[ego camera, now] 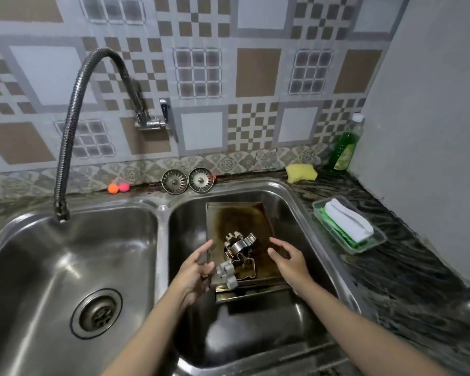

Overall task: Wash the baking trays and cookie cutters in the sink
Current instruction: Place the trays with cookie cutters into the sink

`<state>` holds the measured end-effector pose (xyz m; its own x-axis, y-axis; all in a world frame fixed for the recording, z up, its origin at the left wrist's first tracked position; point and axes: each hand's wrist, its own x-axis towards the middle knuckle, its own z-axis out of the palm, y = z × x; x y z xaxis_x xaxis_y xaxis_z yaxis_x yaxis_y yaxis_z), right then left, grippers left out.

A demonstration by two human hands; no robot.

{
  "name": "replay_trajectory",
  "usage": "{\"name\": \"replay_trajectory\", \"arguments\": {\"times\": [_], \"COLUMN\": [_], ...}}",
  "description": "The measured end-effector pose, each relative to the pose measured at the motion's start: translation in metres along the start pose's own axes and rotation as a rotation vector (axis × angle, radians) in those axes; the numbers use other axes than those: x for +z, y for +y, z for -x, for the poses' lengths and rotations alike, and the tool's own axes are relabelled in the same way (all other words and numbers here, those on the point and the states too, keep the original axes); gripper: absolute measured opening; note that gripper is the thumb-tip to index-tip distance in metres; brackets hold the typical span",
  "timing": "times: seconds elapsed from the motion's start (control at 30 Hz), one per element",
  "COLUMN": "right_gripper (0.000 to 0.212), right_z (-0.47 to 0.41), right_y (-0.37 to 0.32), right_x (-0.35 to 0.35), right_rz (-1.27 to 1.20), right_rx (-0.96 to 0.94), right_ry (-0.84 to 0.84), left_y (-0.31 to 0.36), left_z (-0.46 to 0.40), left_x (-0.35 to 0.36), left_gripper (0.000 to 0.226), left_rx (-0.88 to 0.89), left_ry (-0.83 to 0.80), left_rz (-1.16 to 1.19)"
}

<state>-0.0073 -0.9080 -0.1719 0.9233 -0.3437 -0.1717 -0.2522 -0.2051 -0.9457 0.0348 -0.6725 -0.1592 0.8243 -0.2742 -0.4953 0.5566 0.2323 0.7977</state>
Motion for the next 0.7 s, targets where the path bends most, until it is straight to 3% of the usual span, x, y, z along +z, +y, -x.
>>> {"name": "replay_trajectory", "arguments": {"times": [0.37, 0.7], "right_gripper": [0.023, 0.007], "right_z": [-0.052, -0.067], "right_y": [0.065, 0.083], "right_x": [0.023, 0.038], "right_rz": [0.035, -0.015], "right_rx": [0.089, 0.235], "right_ry": [-0.141, -0.080], "left_y": [-0.045, -0.055], "left_z": [-0.049, -0.064], "left_x": [-0.005, 0.006], "left_gripper": [0.058, 0.079], "left_rx": [-0.140, -0.196], "left_ry": [0.283, 0.301], "left_rz": [0.031, 0.075]}}
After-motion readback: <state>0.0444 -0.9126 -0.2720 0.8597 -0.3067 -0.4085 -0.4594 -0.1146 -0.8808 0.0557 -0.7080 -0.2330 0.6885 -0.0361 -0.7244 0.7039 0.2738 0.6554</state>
